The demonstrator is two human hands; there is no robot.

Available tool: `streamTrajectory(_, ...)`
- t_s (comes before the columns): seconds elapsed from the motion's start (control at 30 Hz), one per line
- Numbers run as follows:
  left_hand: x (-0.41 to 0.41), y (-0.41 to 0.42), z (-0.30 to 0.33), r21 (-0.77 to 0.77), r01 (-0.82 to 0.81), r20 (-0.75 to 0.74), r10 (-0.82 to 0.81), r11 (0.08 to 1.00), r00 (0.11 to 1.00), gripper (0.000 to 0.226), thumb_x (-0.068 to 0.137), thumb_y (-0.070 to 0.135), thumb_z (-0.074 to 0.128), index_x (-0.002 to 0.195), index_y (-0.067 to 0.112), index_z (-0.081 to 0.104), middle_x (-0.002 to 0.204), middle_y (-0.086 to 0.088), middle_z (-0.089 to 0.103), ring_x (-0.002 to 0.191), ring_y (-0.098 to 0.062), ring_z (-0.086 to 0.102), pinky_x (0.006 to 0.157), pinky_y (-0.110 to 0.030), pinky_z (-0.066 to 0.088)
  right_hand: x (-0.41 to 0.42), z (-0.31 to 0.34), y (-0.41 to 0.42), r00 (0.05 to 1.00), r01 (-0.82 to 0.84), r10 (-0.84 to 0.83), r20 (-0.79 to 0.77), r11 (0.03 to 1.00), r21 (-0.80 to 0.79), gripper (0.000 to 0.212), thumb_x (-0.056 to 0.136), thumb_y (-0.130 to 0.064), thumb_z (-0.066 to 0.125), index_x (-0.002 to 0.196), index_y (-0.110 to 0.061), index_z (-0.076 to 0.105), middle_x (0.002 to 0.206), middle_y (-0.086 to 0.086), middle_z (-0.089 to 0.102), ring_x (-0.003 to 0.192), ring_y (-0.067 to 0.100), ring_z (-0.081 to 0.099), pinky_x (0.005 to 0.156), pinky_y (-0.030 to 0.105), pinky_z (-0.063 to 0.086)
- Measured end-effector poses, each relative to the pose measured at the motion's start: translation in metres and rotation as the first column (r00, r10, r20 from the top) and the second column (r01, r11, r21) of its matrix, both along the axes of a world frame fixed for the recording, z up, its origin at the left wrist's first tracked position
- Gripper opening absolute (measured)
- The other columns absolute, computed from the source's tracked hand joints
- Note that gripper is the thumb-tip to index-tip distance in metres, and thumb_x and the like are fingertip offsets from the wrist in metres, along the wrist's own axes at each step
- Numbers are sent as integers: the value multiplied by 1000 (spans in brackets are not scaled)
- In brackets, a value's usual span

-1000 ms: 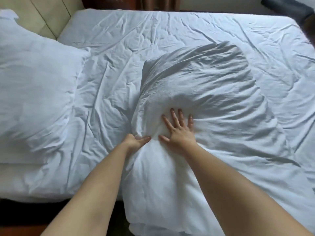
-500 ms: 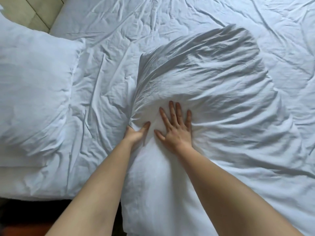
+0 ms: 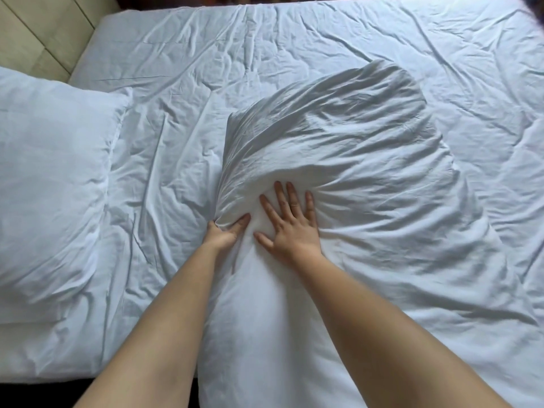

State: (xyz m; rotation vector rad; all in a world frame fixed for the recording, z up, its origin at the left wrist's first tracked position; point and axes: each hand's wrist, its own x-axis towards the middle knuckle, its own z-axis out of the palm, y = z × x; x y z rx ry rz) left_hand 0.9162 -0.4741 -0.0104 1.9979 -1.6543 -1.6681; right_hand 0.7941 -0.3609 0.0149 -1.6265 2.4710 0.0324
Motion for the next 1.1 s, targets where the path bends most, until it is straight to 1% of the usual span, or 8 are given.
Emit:
streamTrajectory(0.1,4,-10,-7,37,1,13,-2,999,1000,130,28,82,75,134,11,49,130,-4,59,116,-22,58,105,-36,44,0,-3,-7,1000,2,-2,17,1000,-11,78,90,-66,31,152,-33,-4,157,2,-24,143,20,-25,105,46,-31)
streamTrajectory(0.27,7,-12,-10,139,-64,-17,67,988,998,107,51,71,77,129,1,55,124,-11,63,113,-24,59,103,-34,45,6,-9,-16,999,33,-33,18,999,-5,76,90,-63,28,152,-31,-4,157,3,-23,143,20,-27,106,46,-31)
streamTrajectory(0.43,10,-23,-9,168,-90,-111,110,982,988,86,64,50,82,125,-5,55,124,-13,62,109,-22,60,93,-28,48,18,-6,-32,996,87,-86,-30,995,39,85,73,-64,-3,152,-31,-4,157,4,-22,137,16,-33,106,46,-31)
streamTrajectory(0.67,19,-58,58,171,107,-278,-56,979,959,44,77,24,79,115,6,65,111,-7,67,92,-15,62,83,-25,48,38,29,-68,959,282,-284,14,957,74,77,87,-66,11,150,-29,-13,156,6,-25,143,18,-26,109,45,-27)
streamTrajectory(0.7,24,-69,69,147,149,-280,-104,978,954,43,74,30,81,111,13,66,108,-3,68,92,-14,62,85,-25,49,44,38,-79,949,313,-316,23,947,73,76,91,-65,15,150,-28,-14,157,6,-25,143,18,-26,111,45,-25)
streamTrajectory(0.8,46,-111,92,135,263,-259,-222,955,940,90,39,57,89,112,9,68,104,-5,71,91,-18,69,89,-33,55,64,63,-113,921,383,-386,45,921,68,73,95,-60,21,151,-27,-14,158,5,-22,145,17,-23,115,46,-18)
streamTrajectory(0.87,62,-148,83,82,300,-256,-271,950,928,105,22,64,88,110,10,67,100,-5,73,87,-19,71,86,-36,57,79,78,-138,914,391,-396,86,918,66,71,96,-56,23,151,-27,-12,158,5,-20,145,16,-21,115,46,-16)
streamTrajectory(1.1,150,-246,118,-22,317,-161,-316,948,935,95,29,58,85,109,9,66,101,-4,71,87,-19,70,86,-36,57,143,107,-238,952,248,-251,177,968,41,61,101,-37,27,153,-29,-4,160,2,-11,147,14,-10,119,42,-6)
